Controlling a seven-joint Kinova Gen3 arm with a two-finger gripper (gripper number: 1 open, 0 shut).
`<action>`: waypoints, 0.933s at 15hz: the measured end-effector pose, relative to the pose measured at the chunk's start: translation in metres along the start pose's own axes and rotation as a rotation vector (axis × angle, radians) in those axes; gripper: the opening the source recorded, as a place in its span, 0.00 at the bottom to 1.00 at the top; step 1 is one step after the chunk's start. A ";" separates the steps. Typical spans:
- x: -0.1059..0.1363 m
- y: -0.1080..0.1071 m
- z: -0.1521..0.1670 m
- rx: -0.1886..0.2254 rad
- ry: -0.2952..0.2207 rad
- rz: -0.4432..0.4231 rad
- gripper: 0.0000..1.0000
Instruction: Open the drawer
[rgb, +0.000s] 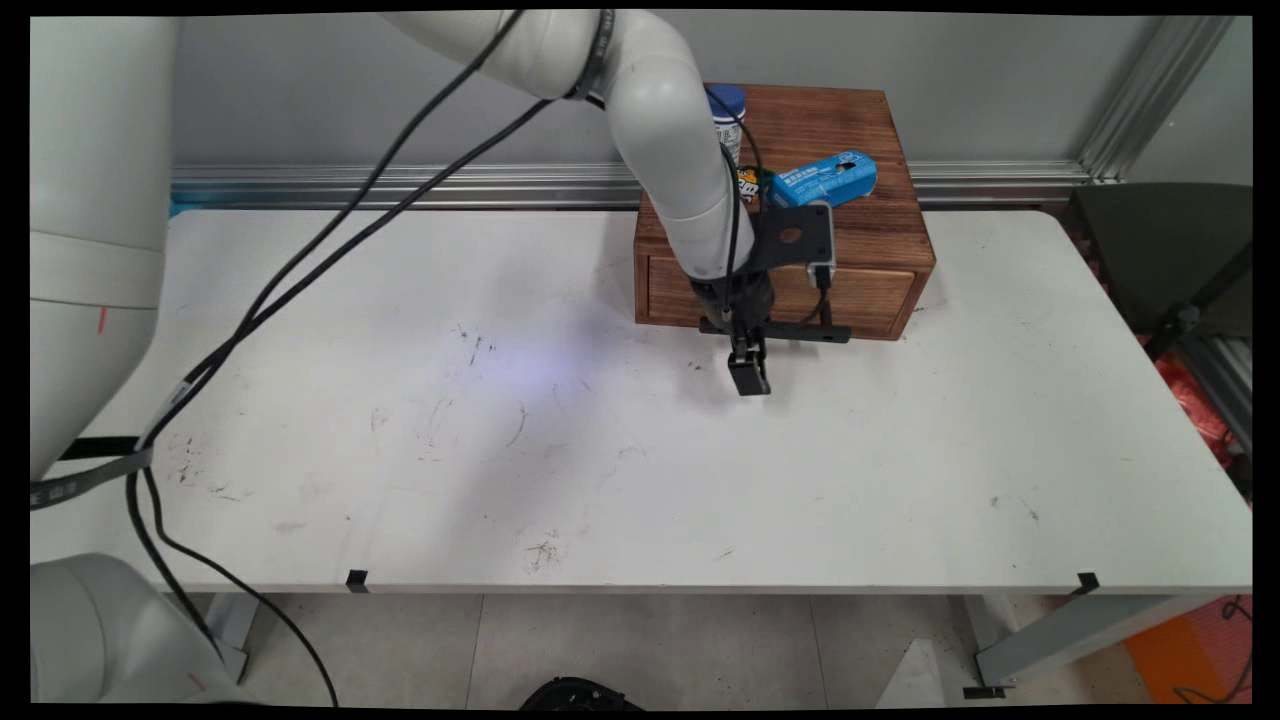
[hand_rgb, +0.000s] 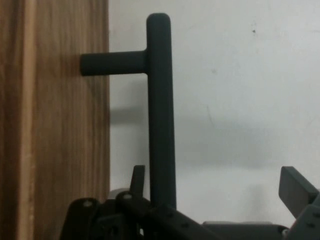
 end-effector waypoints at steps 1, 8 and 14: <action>0.000 0.000 0.002 -0.003 -0.002 -0.004 1.00; 0.002 0.012 0.010 -0.041 -0.010 -0.041 1.00; 0.003 0.033 0.003 -0.077 -0.008 -0.051 1.00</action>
